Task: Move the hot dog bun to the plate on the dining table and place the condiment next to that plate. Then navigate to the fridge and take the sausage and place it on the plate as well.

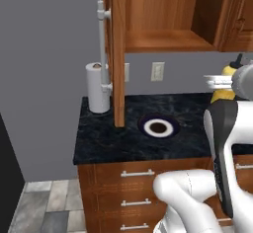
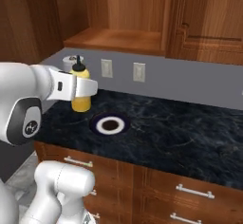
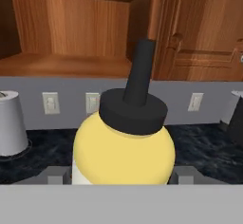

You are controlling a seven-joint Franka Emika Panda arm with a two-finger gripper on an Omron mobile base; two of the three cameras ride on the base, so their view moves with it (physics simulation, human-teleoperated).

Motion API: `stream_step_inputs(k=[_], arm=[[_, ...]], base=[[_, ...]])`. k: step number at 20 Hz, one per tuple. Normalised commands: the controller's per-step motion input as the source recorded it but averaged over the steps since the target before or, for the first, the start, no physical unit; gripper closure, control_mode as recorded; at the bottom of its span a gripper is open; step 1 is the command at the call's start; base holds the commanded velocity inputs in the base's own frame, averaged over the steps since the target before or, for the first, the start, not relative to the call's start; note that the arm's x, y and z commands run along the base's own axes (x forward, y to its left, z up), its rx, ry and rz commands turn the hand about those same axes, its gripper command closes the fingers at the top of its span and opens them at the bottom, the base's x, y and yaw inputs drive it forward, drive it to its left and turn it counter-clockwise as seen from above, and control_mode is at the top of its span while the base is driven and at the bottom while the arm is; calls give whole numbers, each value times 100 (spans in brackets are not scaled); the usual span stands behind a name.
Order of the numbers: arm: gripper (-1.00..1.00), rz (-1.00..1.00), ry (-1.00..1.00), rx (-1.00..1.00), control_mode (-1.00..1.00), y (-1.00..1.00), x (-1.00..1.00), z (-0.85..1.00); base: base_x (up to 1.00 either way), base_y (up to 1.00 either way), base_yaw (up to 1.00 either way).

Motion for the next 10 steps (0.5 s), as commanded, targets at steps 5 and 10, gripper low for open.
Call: stream_step_inputs(k=[5, 10], arm=[[100, 0, 0, 0, 100, 0, 0, 0], [100, 0, 0, 0, 100, 0, 0, 0]], base=[[-100, 0, -4], [-97, 0, -63]])
